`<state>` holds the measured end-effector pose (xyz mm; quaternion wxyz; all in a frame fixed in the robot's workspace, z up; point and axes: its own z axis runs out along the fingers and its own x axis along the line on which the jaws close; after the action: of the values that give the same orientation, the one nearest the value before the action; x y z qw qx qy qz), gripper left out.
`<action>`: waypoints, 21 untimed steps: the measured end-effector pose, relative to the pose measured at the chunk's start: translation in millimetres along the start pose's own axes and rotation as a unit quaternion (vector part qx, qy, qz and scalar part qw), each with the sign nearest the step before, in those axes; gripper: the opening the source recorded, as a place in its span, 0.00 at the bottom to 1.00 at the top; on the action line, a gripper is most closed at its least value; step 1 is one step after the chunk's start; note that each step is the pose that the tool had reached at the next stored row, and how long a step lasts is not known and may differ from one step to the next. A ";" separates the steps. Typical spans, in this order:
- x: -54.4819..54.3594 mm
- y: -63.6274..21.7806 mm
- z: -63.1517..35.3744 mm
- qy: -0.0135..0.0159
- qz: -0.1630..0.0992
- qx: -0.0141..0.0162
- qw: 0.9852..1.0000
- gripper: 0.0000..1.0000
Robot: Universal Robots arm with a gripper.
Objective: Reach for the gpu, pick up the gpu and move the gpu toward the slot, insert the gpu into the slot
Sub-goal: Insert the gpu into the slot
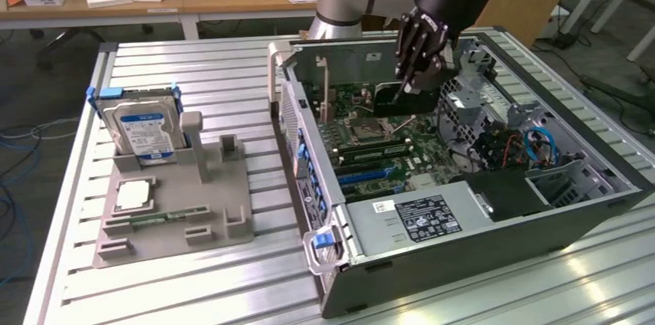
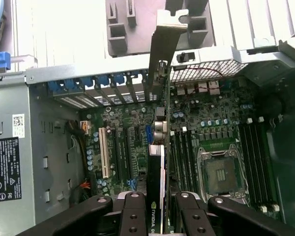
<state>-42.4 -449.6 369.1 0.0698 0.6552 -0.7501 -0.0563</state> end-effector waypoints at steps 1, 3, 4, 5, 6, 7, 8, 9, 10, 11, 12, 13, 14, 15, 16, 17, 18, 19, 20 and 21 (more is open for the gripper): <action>1.2 -0.5 1.6 0.000 0.000 -0.001 1.000 0.27; 2.1 -2.4 3.0 0.000 -0.001 -0.008 1.000 0.27; 2.6 -3.1 2.9 -0.003 -0.001 -0.014 1.000 0.27; 2.4 -5.0 3.0 -0.006 -0.002 -0.020 1.000 0.27; 2.0 -8.0 3.1 -0.005 -0.002 -0.026 1.000 0.27; 1.7 -10.6 3.2 -0.004 -0.002 -0.031 1.000 0.27; 1.2 -14.1 2.9 -0.004 -0.002 -0.034 0.999 0.27; 0.8 -17.4 2.9 -0.004 -0.002 -0.036 0.999 0.27; 0.3 -20.6 2.9 -0.003 -0.002 -0.037 0.999 0.27; 0.6 -22.3 3.0 -0.003 -0.002 -0.037 0.999 0.27; 0.8 -23.4 3.6 -0.003 -0.003 -0.037 0.999 0.27; 1.7 -23.9 5.3 -0.003 -0.003 -0.037 0.999 0.27; 3.1 -24.4 7.2 -0.003 -0.004 -0.037 0.999 0.27; 3.2 -25.1 9.0 -0.003 -0.005 -0.037 0.999 0.27; 3.0 -26.2 10.6 -0.002 -0.008 -0.038 0.999 0.27; 2.9 -26.5 12.1 -0.001 -0.014 -0.038 0.999 0.27; 2.9 -26.9 13.9 0.001 -0.020 -0.038 0.999 0.27; 2.9 -27.2 15.7 0.002 -0.026 -0.038 0.999 0.27; 2.8 -27.5 17.3 0.004 -0.032 -0.038 0.999 0.27; 2.7 -27.9 19.1 0.005 -0.039 -0.037 0.999 0.27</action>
<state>-19.0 -456.2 345.5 0.0957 0.6811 -0.7211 -0.0838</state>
